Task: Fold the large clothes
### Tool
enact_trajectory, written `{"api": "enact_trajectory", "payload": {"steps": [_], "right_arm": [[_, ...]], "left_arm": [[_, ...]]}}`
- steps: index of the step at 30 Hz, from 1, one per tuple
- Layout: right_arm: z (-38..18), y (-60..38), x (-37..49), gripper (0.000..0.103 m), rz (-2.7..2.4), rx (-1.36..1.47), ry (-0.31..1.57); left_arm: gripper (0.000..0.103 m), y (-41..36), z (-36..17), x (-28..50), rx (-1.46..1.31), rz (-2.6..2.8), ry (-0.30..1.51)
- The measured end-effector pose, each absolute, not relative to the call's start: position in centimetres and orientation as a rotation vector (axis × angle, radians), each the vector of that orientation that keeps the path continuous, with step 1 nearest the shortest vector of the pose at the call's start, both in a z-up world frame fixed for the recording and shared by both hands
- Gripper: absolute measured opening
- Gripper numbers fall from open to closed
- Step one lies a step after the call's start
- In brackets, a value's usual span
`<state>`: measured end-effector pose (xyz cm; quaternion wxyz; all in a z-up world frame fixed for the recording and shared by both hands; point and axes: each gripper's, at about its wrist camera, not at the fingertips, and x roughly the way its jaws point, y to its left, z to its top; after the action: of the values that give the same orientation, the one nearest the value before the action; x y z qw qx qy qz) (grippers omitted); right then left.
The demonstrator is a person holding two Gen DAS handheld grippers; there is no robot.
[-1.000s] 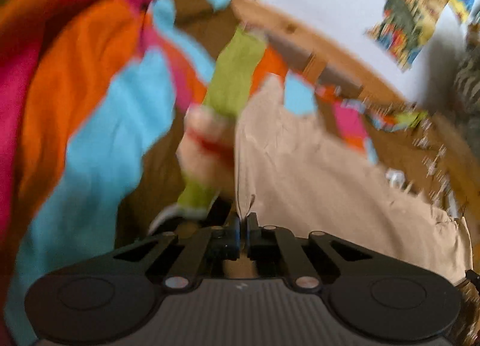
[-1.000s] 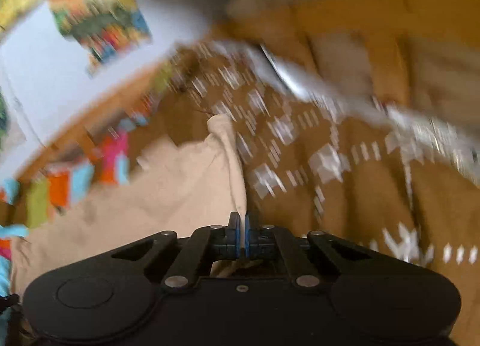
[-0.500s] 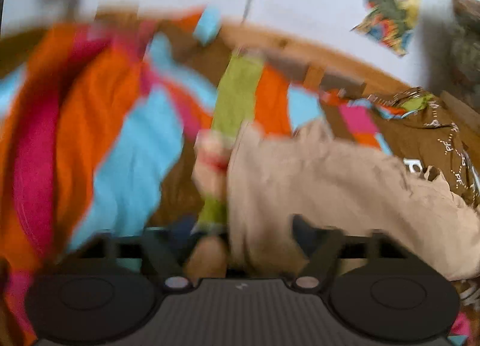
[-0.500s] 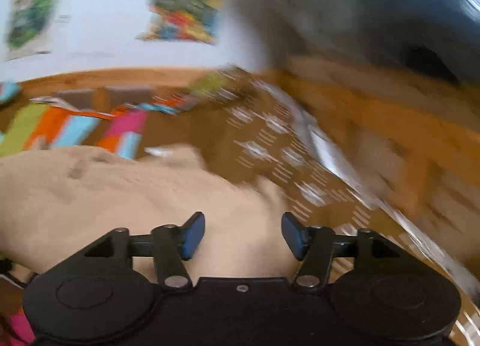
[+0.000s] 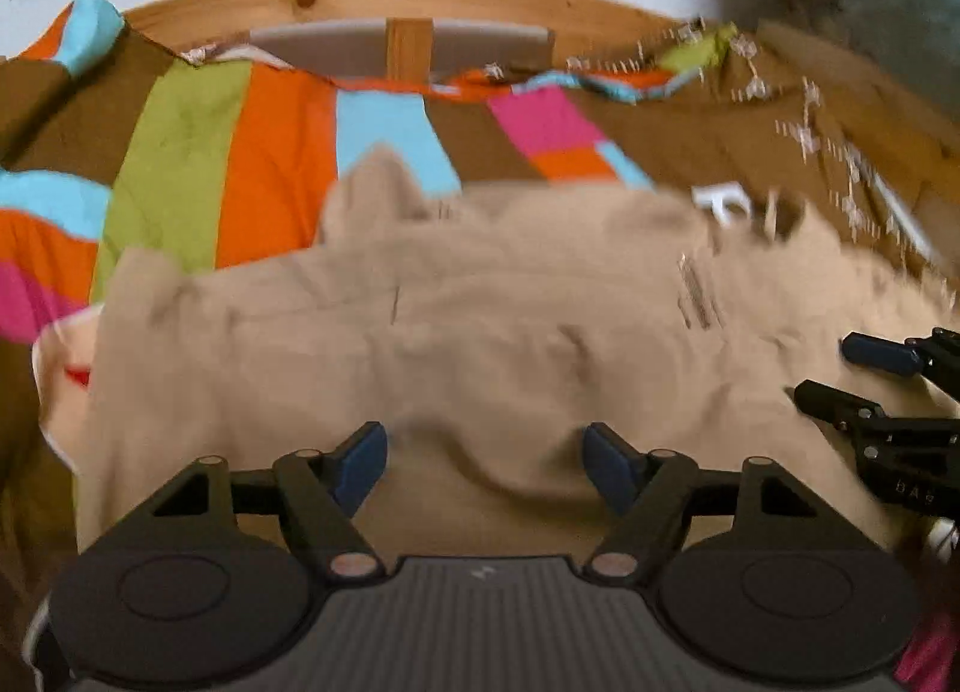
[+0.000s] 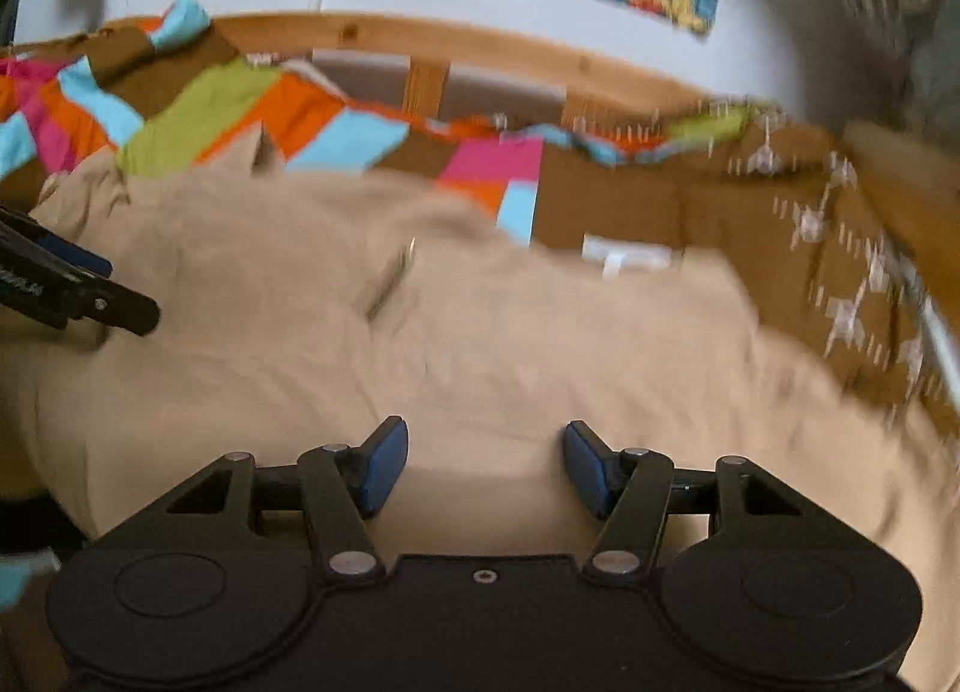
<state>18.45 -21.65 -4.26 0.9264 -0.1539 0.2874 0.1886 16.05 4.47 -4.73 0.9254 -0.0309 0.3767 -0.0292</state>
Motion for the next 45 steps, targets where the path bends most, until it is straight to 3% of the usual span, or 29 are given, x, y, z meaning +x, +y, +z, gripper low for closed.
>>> {"api": "enact_trajectory", "payload": {"steps": [8, 12, 15, 21, 29, 32, 38, 42, 44, 45], "right_arm": [[-4.8, -22.3, 18.2, 0.063, 0.405, -0.279, 0.571], [-1.6, -25.7, 16.8, 0.080, 0.374, -0.179, 0.530], [-0.1, -28.6, 16.2, 0.082, 0.224, -0.181, 0.519], [-2.4, -35.6, 17.6, 0.083, 0.000, 0.051, 0.676], [-1.1, -32.4, 15.5, 0.090, 0.046, -0.066, 0.535], [-0.4, -29.4, 14.1, 0.102, 0.179, -0.127, 0.435], [-1.8, -22.7, 13.5, 0.102, 0.434, -0.296, 0.414], [-4.3, -21.4, 14.0, 0.102, 0.479, -0.337, 0.495], [-4.2, -22.1, 14.8, 0.102, 0.496, -0.274, 0.530], [-4.1, -22.3, 15.2, 0.102, 0.501, -0.246, 0.549]], "left_arm": [[0.081, 4.7, -5.5, 14.3, -0.031, -0.070, 0.743], [0.097, 5.9, -3.3, 12.0, -0.163, -0.025, 0.714], [0.102, 7.0, -2.0, 8.7, -0.274, 0.026, 0.662], [0.102, 9.4, -3.3, 4.9, -0.513, 0.089, 0.729], [0.102, 11.6, -6.4, 5.3, -0.739, 0.095, 0.757], [0.102, 12.6, -6.7, 5.9, -0.801, 0.114, 0.741], [0.102, 12.6, -7.2, 6.8, -0.788, 0.139, 0.725], [0.102, 12.5, -7.3, 7.5, -0.765, 0.148, 0.716], [0.099, 12.8, -7.1, 7.5, -0.772, 0.149, 0.712], [0.092, 12.9, -7.0, 7.5, -0.773, 0.165, 0.711]]}}
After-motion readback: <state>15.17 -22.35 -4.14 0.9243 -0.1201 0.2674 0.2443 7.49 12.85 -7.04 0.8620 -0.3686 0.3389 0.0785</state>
